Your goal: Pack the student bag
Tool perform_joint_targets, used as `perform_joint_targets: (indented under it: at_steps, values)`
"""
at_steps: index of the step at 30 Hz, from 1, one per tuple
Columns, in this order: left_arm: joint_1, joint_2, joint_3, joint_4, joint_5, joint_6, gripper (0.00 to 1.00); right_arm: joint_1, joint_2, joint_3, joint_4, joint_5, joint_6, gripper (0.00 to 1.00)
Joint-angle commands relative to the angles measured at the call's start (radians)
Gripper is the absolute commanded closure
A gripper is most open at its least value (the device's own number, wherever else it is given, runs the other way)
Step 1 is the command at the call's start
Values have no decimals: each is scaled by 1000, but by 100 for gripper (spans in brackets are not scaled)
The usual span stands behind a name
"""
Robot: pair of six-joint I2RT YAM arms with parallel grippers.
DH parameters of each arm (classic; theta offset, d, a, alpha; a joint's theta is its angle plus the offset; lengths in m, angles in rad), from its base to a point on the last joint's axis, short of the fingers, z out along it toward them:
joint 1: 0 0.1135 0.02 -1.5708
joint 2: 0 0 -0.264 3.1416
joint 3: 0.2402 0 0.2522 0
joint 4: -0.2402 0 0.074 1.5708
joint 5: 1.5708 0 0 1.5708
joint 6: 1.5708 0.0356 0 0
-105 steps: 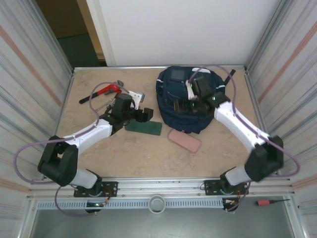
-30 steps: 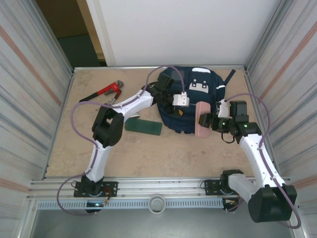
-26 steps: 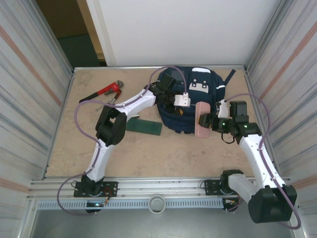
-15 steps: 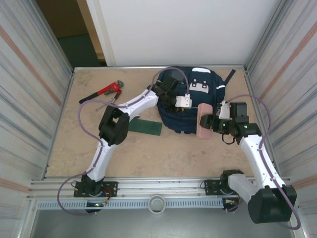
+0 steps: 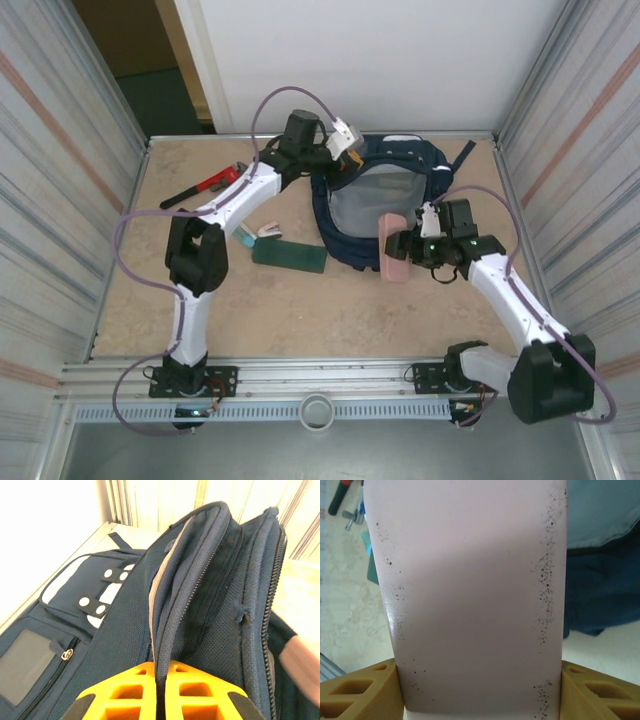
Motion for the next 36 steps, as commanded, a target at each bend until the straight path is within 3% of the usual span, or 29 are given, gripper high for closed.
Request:
perform_joint_targets:
  at_steps: [1,4,9,18,21,24,29,36]
  values:
    - [-4,-32,55,115,135,-168,100,3,97,78,162,-62,85,76]
    - [-3,-25,61,148,163,-189,100,4,194,127,273,-95,163,76]
    - [-2,18,111,155,187,-221,100,-5,341,190,403,-32,343,75]
    - [-4,57,137,235,255,-306,100,17,490,182,658,270,683,65]
    - [-3,61,138,246,263,-315,100,39,563,233,698,360,770,57]
    - [-4,60,129,248,264,-320,100,49,654,304,726,396,843,40]
    - [-3,60,125,238,270,-315,100,72,691,323,760,345,803,20]
    - [-4,57,112,224,274,-299,100,86,644,238,777,339,763,17]
